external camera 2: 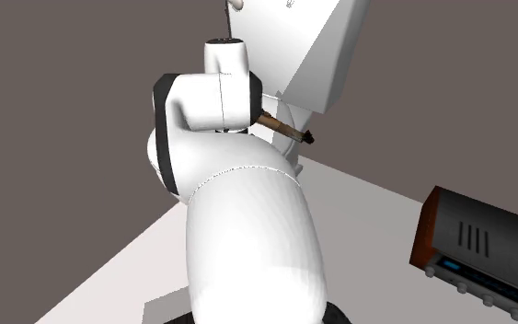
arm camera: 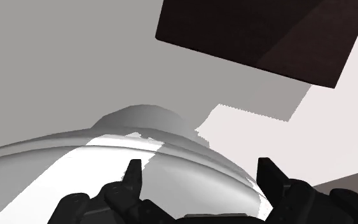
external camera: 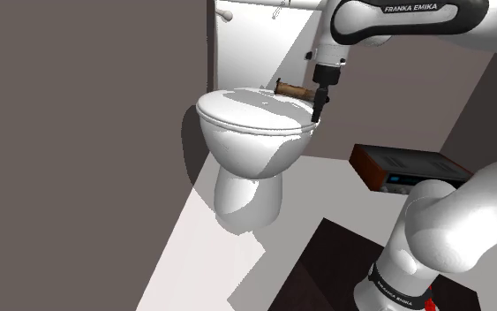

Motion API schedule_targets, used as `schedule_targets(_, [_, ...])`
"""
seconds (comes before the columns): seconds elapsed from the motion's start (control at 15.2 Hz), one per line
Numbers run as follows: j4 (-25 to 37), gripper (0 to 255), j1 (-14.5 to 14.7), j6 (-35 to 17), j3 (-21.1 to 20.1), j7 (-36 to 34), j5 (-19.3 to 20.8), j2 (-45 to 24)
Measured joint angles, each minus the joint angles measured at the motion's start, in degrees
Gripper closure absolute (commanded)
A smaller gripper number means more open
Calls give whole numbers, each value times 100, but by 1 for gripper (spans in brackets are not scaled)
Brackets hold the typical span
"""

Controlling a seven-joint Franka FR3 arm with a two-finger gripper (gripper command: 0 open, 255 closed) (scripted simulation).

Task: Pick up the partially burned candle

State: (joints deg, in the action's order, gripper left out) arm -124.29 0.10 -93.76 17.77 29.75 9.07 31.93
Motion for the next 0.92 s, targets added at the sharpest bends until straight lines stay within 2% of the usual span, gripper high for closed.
schedule_targets(0.46, [1367,0,182,-30,898,1552,-217,-1195])
schedule_targets(0.73, [2433,0,233,160,1437,2554,-628,-2074])
schedule_targets(0.92, [3350,0,160,325,1813,3327,-1174,-2948])
